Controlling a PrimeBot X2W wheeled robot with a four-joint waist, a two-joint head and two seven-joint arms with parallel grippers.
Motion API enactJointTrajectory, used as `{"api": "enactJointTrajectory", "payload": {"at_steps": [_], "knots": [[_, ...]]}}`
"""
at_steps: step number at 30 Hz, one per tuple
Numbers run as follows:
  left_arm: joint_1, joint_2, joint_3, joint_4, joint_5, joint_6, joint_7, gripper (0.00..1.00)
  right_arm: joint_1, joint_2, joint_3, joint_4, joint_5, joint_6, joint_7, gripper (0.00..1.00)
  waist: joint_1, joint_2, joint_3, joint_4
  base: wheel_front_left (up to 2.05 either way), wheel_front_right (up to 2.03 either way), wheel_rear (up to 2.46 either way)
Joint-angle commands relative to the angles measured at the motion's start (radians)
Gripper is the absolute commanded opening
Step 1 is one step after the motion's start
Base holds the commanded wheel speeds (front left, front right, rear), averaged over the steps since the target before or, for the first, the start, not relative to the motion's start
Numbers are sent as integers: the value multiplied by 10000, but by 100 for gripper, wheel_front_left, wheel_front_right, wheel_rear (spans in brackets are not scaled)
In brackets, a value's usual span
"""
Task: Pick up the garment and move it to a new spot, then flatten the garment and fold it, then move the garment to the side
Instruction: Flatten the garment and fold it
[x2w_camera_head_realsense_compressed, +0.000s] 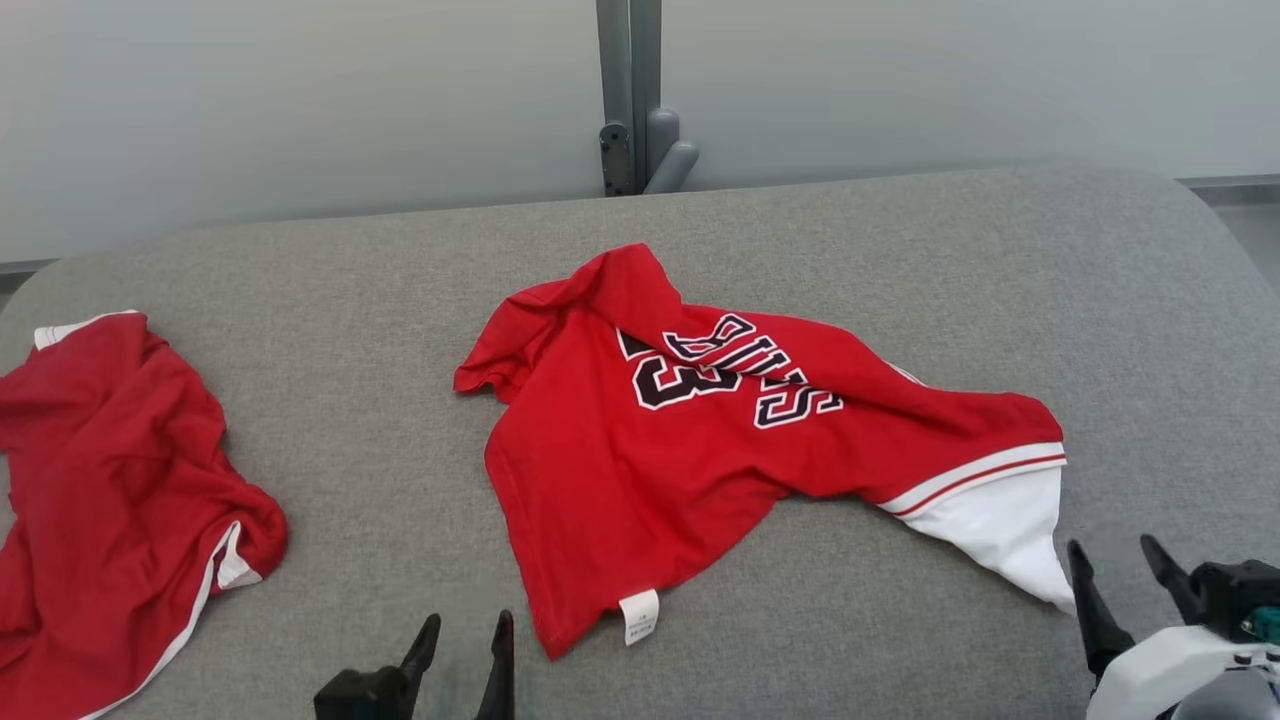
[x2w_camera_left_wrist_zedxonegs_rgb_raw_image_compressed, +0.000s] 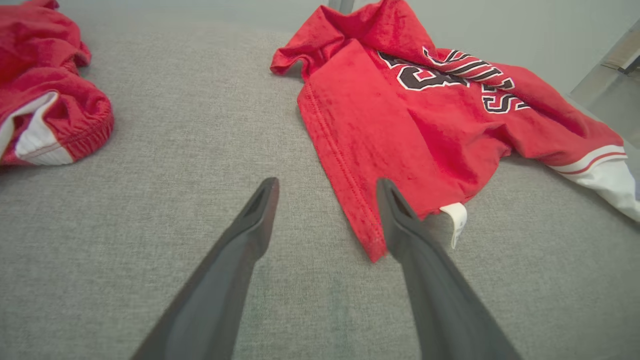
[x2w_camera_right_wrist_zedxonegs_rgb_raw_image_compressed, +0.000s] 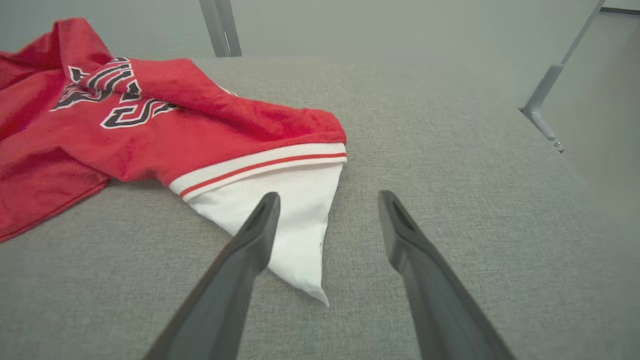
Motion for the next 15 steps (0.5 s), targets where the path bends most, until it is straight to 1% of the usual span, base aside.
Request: {"api": "enactJointTrajectory", "payload": {"at_steps": [1,5,7,10,13,15], "knots": [[-328,26,-130,20,-203,181,272,100,-134,-104,100,164,168,-3,671,100,0,0,174,-79,0,0,0],[-782,28,-711,108,-763,542,1045,100,-571,-167,389,304,318,-3,2205,100,0,0,548,-162,0,0,0],[-992,27,-1006,153,-1183,665,1363,100,-743,-210,489,386,257,-6,2630,100,0,0,722,-205,0,0,0],[-1283,26,-1482,230,-1847,834,1922,100,-1059,-191,561,664,61,-5,2975,100,0,0,958,-237,0,0,0],[-1495,33,-1759,352,-2147,1047,2192,100,-1332,-129,631,1059,-64,-5,3119,100,0,0,1115,-236,0,0,0],[-1621,33,-1856,403,-2314,1110,2240,100,-1496,-57,637,1316,-54,-5,3136,100,0,0,1195,-228,0,0,0]]}}
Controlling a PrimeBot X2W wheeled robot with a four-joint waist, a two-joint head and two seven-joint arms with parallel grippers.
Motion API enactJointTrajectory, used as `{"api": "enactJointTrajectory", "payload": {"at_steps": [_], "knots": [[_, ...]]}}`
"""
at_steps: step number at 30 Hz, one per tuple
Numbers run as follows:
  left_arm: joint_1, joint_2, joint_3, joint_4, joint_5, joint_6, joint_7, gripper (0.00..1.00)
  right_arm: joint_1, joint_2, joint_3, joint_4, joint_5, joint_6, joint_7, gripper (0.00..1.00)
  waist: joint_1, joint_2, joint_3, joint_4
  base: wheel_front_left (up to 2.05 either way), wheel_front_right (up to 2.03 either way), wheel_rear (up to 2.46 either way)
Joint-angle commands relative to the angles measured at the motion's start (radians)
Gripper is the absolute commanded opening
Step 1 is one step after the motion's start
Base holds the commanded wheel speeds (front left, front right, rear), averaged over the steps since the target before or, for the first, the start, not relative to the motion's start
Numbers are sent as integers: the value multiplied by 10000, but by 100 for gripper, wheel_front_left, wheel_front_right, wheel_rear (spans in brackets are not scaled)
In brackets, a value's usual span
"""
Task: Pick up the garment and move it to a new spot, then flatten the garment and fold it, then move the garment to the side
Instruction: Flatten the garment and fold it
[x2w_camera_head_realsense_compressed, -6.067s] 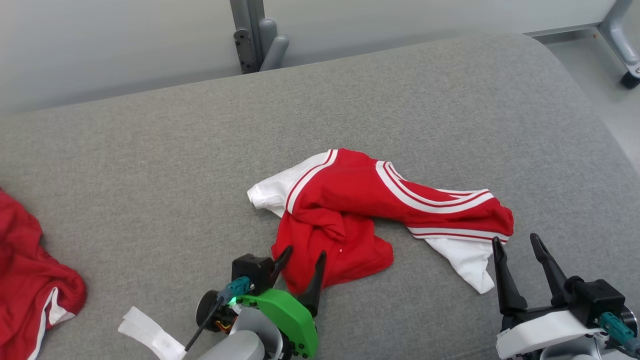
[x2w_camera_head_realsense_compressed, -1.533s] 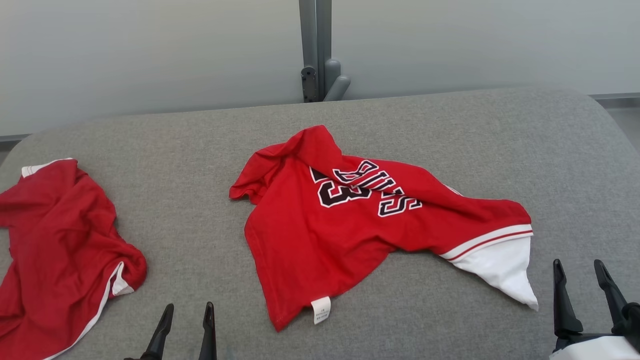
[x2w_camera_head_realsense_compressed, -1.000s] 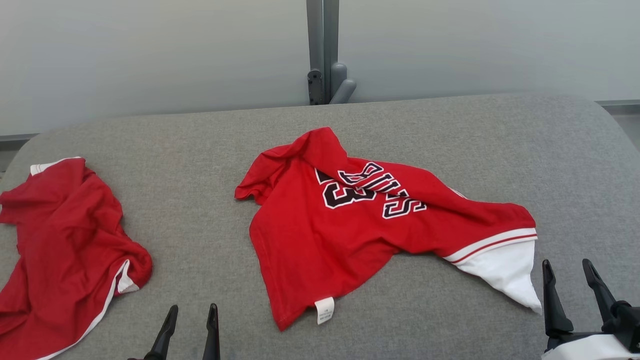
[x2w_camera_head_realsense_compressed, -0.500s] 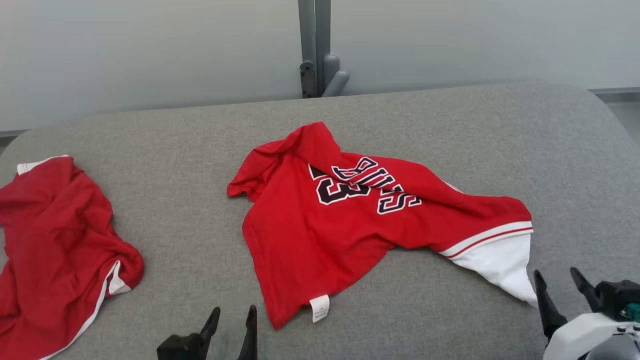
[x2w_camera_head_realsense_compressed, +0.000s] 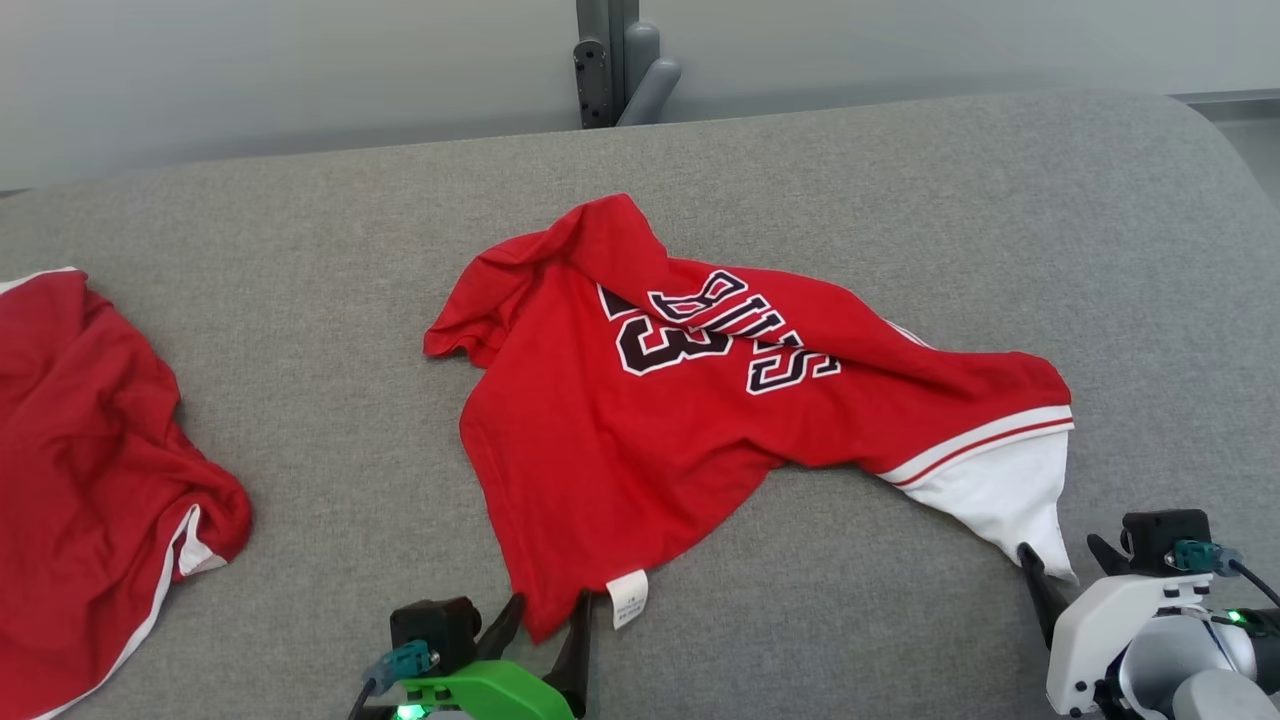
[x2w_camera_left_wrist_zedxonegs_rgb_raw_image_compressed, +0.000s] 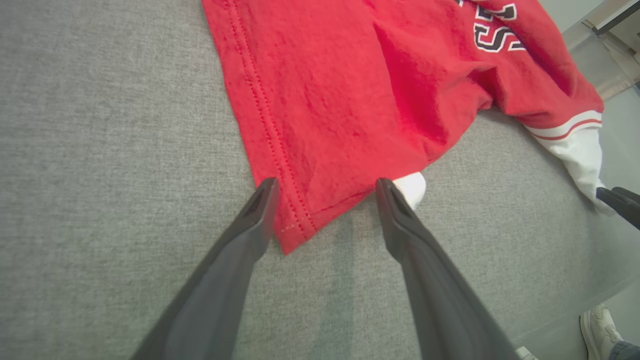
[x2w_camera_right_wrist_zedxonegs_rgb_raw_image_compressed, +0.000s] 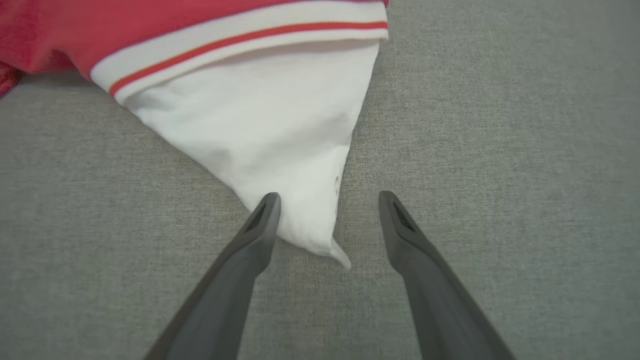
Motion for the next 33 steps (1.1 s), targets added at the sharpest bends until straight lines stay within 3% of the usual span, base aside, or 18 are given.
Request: {"api": "enactJointTrajectory", "payload": {"at_steps": [1,20,33], "knots": [[-211,43,-57,83,-169,61,58,100,-212,53,42,217,-17,-7,7,100,0,-1,147,-5,0,0,0],[-396,288,-283,700,8,400,0,100,-972,148,683,1785,252,-7,-714,100,0,-1,305,31,0,0,0],[-531,349,-518,1052,-107,224,157,100,-1134,177,892,2001,331,-2,-789,100,0,-1,381,8,0,0,0]]}}
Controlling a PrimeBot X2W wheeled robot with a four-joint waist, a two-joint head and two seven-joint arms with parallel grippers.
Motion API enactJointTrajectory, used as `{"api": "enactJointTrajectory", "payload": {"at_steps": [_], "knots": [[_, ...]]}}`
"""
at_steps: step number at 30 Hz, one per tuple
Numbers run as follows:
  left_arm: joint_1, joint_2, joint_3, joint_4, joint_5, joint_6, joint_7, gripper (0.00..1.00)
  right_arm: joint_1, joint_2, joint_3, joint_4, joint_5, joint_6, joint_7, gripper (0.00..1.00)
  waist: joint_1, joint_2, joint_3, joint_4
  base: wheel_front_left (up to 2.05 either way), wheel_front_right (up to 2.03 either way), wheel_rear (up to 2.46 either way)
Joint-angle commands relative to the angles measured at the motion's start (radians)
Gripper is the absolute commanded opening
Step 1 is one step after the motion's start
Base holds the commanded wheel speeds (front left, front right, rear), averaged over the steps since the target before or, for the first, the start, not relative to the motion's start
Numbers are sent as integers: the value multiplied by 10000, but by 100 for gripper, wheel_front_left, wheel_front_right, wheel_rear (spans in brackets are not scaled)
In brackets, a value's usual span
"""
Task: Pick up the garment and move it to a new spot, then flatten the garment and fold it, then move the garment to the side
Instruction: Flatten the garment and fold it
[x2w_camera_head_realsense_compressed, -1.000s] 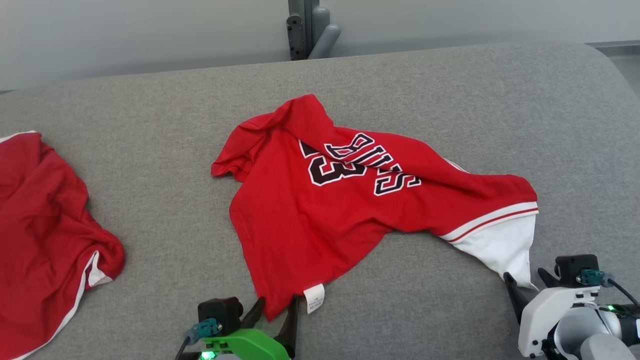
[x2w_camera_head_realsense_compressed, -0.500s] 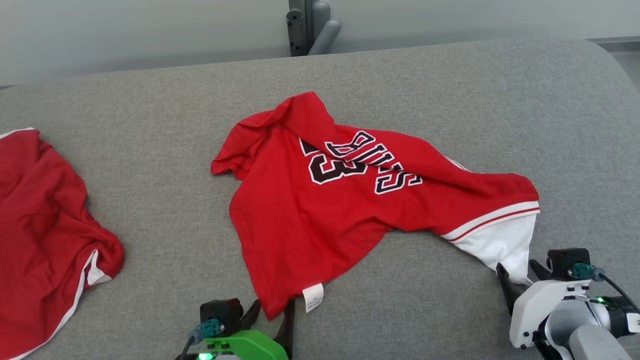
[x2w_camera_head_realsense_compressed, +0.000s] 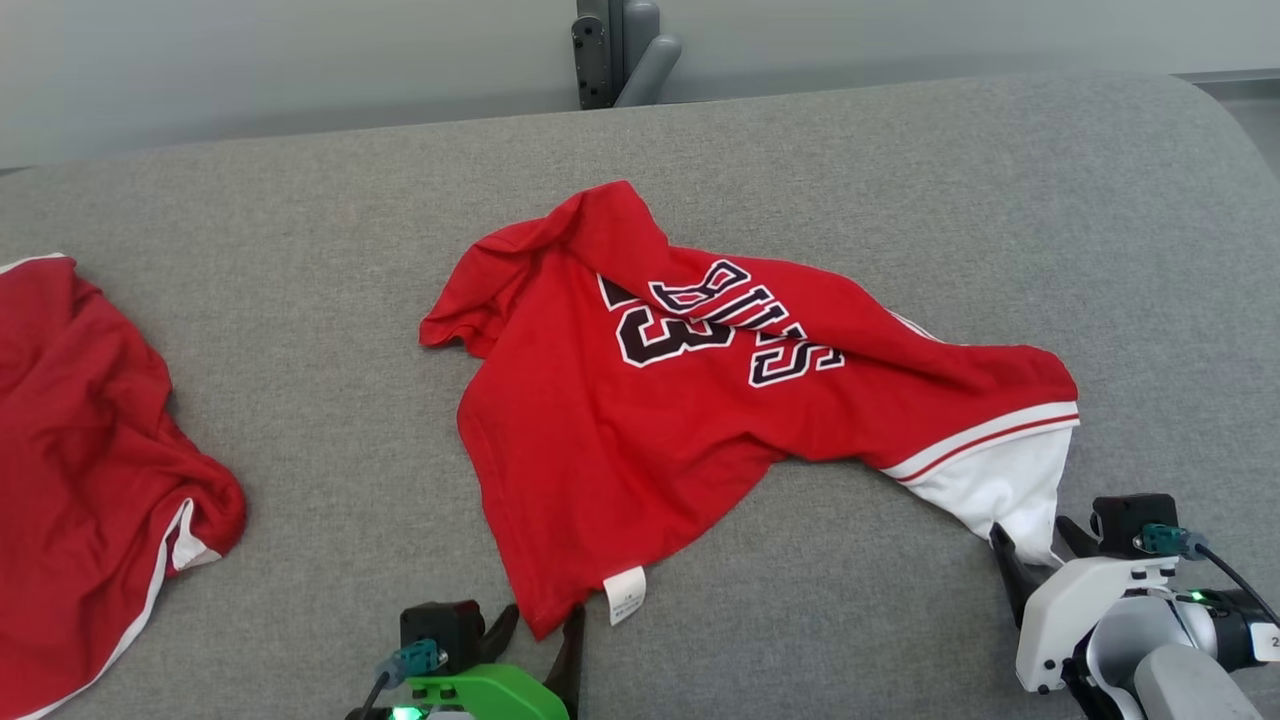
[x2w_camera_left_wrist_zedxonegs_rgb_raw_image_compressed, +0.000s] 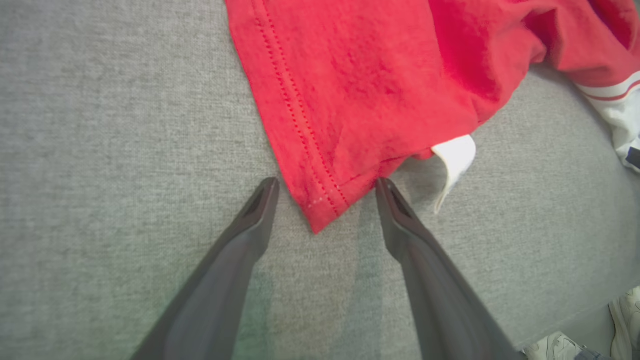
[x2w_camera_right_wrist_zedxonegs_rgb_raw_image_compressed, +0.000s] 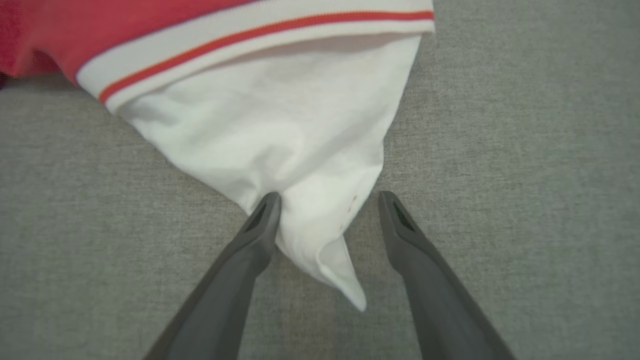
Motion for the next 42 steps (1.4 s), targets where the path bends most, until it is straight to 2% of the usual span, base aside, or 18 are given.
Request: {"api": "enactJointTrajectory", "payload": {"at_steps": [1,3,4,5,6,7,8,12,15,18,22,26,31,39,42], "knots": [[-98,38,-40,210,-80,-48,93,90,-45,50,115,195,38,4,68,100,0,0,14,-12,0,0,0],[-173,25,-53,344,-125,-106,26,48,-59,55,136,258,58,4,103,83,0,0,20,-35,0,0,0],[-217,13,-77,398,-136,-146,-6,29,-81,52,140,309,81,4,114,55,0,0,15,-43,0,0,0],[-250,-1,-104,460,-153,-193,-71,6,-100,36,153,349,97,4,117,42,0,0,7,-47,0,0,0],[-287,-25,-121,519,-176,-241,-120,0,-112,9,154,394,108,2,100,30,0,0,-7,-48,0,0,0],[-322,-41,-129,569,-193,-271,-183,0,-123,-22,153,440,118,-2,78,10,0,0,-27,-49,0,0,0],[-355,-47,-138,609,-219,-316,-221,0,-134,-37,158,488,141,-5,64,0,0,0,-57,-57,0,0,0],[-372,-101,-193,565,-314,-410,-309,0,-249,-39,186,372,462,-7,-101,0,0,0,-220,-130,0,0,0],[-275,-86,-8,8,-643,-514,-267,0,-340,23,204,-169,1120,-4,-200,0,0,0,-374,-218,0,0,0],[-186,266,108,-1111,-831,-591,14,0,-346,-140,320,-1129,1969,-2,-54,0,0,0,-567,-363,0,0,0],[-291,897,421,-3364,-953,-550,673,0,-245,-493,187,-3032,3353,-1,329,0,0,0,-878,-591,0,0,0],[-677,1706,996,-5751,-1017,-316,1494,0,-237,-795,-476,-5159,4756,-1,915,0,0,0,-1053,-820,0,0,0],[-1604,2581,1816,-7838,-1185,-147,2574,0,-606,-1003,-1453,-7290,5920,2,1844,0,0,0,-1209,-1122,0,0,0],[-3076,3138,2340,-9530,-1696,-108,3902,0,-1659,-849,-2643,-9236,7081,4,2991,0,0,0,-1102,-1572,0,0,0],[-3974,3211,2407,-9739,-2076,-121,4461,0,-2413,-724,-3151,-9540,7201,4,3456,0,0,0,-796,-1717,0,0,0]]}}
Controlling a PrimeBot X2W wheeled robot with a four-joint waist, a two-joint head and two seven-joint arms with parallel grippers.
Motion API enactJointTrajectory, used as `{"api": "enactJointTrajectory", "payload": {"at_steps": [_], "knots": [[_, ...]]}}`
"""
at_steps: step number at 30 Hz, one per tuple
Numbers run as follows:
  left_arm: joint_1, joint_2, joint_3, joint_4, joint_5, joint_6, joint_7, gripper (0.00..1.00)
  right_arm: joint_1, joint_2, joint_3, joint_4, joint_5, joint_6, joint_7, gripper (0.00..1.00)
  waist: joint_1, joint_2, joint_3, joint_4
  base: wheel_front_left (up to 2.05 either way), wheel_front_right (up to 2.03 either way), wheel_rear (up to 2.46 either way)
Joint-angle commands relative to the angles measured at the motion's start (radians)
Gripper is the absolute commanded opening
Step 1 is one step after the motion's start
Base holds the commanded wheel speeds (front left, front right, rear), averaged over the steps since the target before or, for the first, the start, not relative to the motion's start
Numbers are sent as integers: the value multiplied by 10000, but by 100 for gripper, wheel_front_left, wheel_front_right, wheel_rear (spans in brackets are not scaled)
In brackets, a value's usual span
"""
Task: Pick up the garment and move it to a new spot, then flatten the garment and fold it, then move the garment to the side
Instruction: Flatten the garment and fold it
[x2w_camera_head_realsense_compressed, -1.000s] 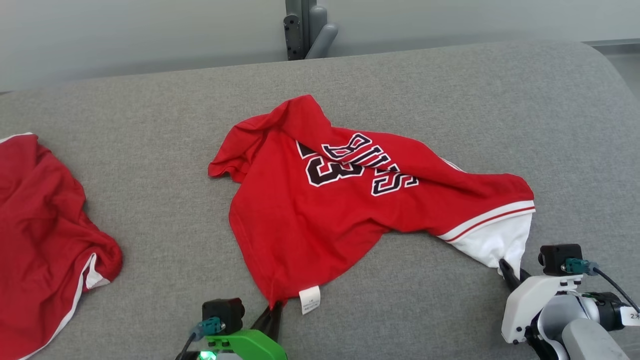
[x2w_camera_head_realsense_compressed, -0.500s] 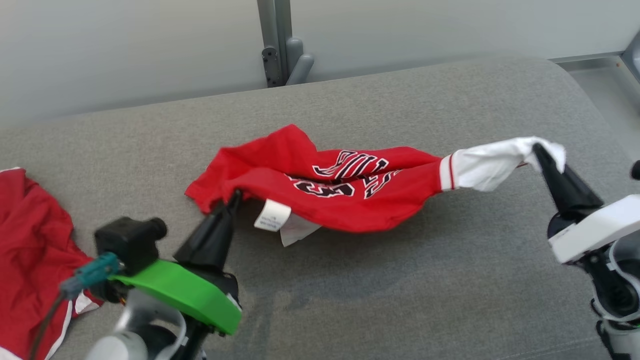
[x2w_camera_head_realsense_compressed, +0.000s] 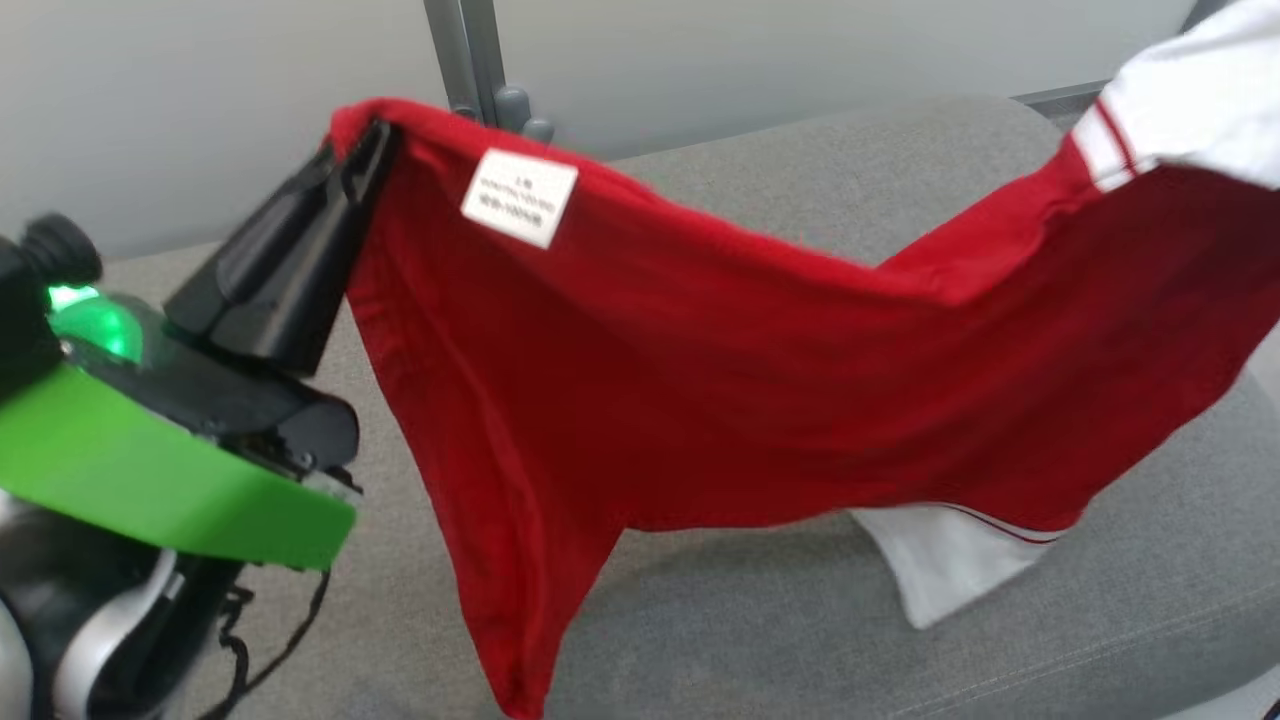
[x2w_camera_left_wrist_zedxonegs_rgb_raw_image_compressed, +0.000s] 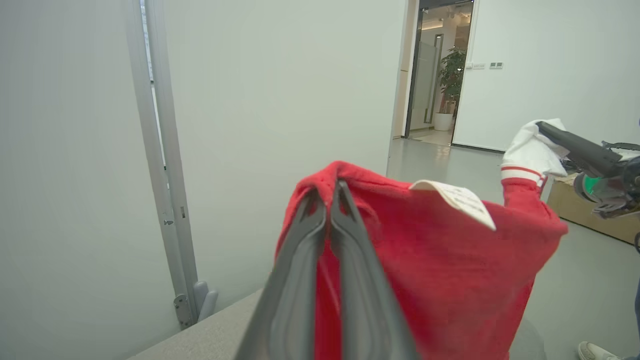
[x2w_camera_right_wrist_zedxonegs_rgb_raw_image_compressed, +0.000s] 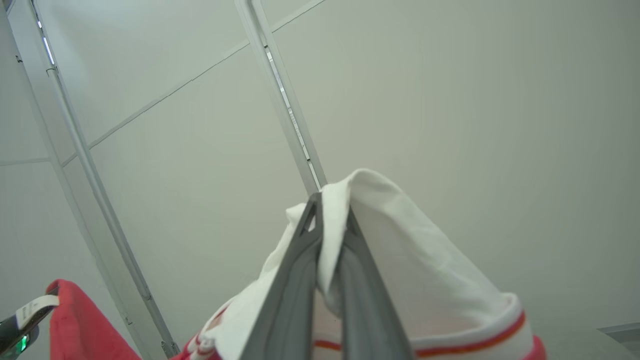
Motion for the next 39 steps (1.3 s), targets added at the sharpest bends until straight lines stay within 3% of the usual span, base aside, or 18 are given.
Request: {"api": "enactJointTrajectory", "payload": {"at_steps": [1,8,12,15,21,26,33,39], "knots": [[-617,146,91,65,-133,-38,199,0,-491,66,-206,-20,-151,4,187,0,0,0,384,-171,0,0,0],[-3781,300,236,1562,145,-228,901,0,-3323,393,-814,939,-1012,4,1064,0,0,0,2267,-252,0,0,0],[-6099,191,-149,3516,954,-593,663,0,-5495,634,-1046,2110,-1847,4,994,0,0,0,3717,-53,0,0,0],[-7800,-263,-542,5314,1501,-800,225,0,-7286,986,-1133,3321,-2610,4,682,0,0,0,4734,150,0,0,0],[-10744,-811,-858,8951,2570,-1195,-1320,0,-10495,1516,-722,5771,-4384,4,-567,0,0,0,6299,534,0,0,0],[-12912,-1183,-998,11844,3462,-1376,-3961,0,-12891,1941,-913,7815,-5619,4,-2676,0,0,0,7170,648,0,0,0],[-13093,-1356,-1396,13935,3861,-1720,-5919,0,-12536,1956,94,8993,-5122,4,-3581,0,0,0,7453,565,0,0,0],[-11656,-1296,-1754,15075,3642,-2083,-7060,0,-10168,1580,1300,8827,-3833,4,-4216,0,0,0,7296,402,0,0,0]]}}
